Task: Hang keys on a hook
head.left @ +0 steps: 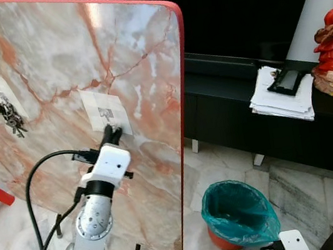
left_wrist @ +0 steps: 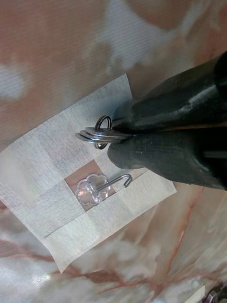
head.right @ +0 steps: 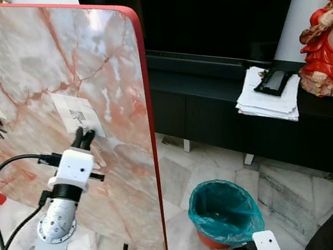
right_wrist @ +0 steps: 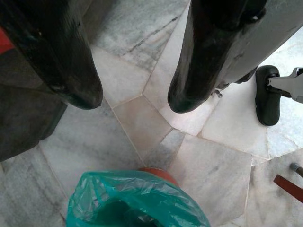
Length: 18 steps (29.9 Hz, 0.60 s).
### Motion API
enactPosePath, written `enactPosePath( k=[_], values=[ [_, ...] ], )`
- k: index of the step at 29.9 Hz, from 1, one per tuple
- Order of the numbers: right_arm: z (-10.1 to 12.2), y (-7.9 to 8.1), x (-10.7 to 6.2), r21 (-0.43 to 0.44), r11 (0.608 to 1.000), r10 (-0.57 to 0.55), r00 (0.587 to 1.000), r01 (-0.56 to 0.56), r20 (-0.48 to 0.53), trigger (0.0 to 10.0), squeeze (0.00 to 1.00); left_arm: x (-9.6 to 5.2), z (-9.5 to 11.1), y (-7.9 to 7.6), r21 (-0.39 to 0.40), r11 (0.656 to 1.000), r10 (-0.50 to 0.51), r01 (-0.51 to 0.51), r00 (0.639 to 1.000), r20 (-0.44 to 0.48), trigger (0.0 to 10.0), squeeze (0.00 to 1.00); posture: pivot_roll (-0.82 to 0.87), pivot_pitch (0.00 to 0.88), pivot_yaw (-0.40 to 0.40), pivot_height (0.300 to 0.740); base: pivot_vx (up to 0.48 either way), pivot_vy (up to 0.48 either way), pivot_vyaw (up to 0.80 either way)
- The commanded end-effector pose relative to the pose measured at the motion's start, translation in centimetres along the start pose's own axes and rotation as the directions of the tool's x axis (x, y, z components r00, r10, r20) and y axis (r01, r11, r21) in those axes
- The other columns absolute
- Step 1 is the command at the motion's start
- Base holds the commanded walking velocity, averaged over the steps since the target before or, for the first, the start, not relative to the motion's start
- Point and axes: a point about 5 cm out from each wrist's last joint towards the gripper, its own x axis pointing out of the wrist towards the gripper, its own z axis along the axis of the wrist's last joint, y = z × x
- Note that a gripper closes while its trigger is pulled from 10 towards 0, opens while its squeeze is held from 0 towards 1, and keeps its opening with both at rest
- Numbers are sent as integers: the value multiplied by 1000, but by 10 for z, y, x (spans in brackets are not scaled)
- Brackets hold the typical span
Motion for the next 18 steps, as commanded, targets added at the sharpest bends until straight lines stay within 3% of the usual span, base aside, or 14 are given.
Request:
enactPosePath(
  k=[1, 12, 18],
  values=[
    [1, -3, 0, -1, 1000, -6, 1000, 6, 3, 10000, 0, 2, 11, 2, -4, 1000, 13, -13, 998, 60, 10000, 0, 23, 0, -88, 740, 0, 0, 0],
    [1, -3, 0, -3, 1000, -6, 1000, 6, 4, 10000, 0, -2, 14, 7, -17, 999, 43, -41, 996, 79, 10000, 0, 23, 0, -89, 740, 0, 0, 0],
    [1, -2, 0, -3, 1000, -5, 1000, 5, 3, 10000, 0, -14, 14, 2, -30, 999, 21, -20, 998, 64, 10000, 0, 25, 0, -88, 740, 0, 0, 0]
  ],
)
